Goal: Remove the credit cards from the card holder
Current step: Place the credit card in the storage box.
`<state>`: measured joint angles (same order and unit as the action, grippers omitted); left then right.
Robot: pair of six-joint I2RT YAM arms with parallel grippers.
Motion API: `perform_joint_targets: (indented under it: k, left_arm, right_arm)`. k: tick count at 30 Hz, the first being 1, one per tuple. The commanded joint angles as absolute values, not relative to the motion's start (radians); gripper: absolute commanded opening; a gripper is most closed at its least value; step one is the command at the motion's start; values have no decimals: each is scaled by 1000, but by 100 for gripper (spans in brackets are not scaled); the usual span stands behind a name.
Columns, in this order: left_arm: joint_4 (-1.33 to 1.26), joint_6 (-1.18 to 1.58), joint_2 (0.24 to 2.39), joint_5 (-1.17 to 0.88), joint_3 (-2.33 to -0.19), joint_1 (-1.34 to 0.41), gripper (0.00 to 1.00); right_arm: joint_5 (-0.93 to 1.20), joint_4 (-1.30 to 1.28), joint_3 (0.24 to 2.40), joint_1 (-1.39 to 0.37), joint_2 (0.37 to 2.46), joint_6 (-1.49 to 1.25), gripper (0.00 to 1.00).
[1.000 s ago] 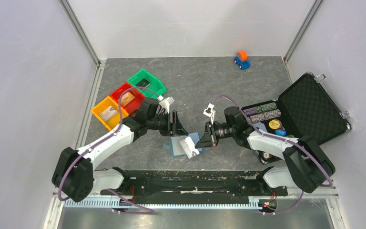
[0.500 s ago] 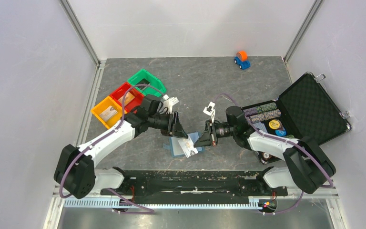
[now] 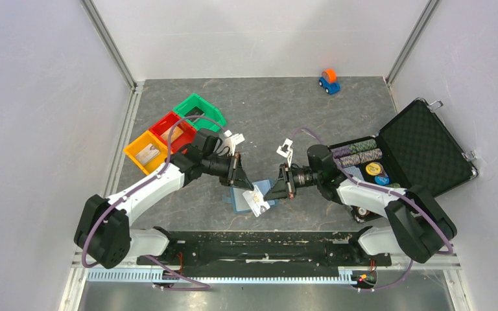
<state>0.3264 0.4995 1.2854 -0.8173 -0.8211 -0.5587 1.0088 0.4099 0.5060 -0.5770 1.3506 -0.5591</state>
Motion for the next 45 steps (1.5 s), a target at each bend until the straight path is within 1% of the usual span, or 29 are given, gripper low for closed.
perform_joint_targets:
  k: [1, 3, 4, 6, 8, 11, 14, 16, 23, 27, 29, 32, 37, 39, 45]
  left_arm:
    - [315, 474, 1265, -841, -850, -559, 2]
    - [314, 480, 1253, -821, -850, -557, 2]
    - [314, 482, 1245, -806, -848, -554, 2]
    - [314, 495, 1224, -772, -844, -547, 2]
    - [331, 506, 1197, -704, -844, -539, 2]
    - [375, 513, 1140, -545, -864, -526, 2]
    - [392, 533, 1080, -399, -877, -515, 2]
    - [403, 549, 1045, -283, -888, -506, 2]
    - [501, 647, 961, 210, -940, -410, 2]
    - [476, 644, 905, 416, -950, -343, 2]
    - [470, 615, 895, 476, -968, -284, 2]
    - [466, 582, 918, 451, -1001, -155, 2]
    - [458, 557, 1004, 443, -1040, -21, 2]
    - [420, 536, 1027, 378, -1036, 45, 2]
    - [343, 639, 1072, 283, -989, 209, 2]
  right_arm:
    - [965, 464, 509, -578, 1328, -568, 18]
    - [935, 459, 509, -574, 1314, -568, 34]
    - [924, 455, 508, -570, 1307, -567, 44]
    - [890, 445, 505, -563, 1289, -569, 58]
    - [851, 430, 498, -556, 1266, -570, 66]
    - [811, 429, 483, -548, 1224, -575, 76]
    - [814, 461, 467, -548, 1197, -585, 90]
    - [815, 465, 463, -548, 1188, -587, 97]
    - [793, 471, 436, -547, 1169, -584, 98]
    - [767, 453, 414, -548, 1147, -570, 98]
    - [766, 457, 403, -548, 1133, -577, 98]
    - [771, 476, 384, -548, 1115, -582, 98]
    - [782, 479, 379, -546, 1107, -577, 98]
    - [785, 480, 379, -548, 1103, -577, 98]
    - [776, 467, 379, -548, 1075, -568, 98]
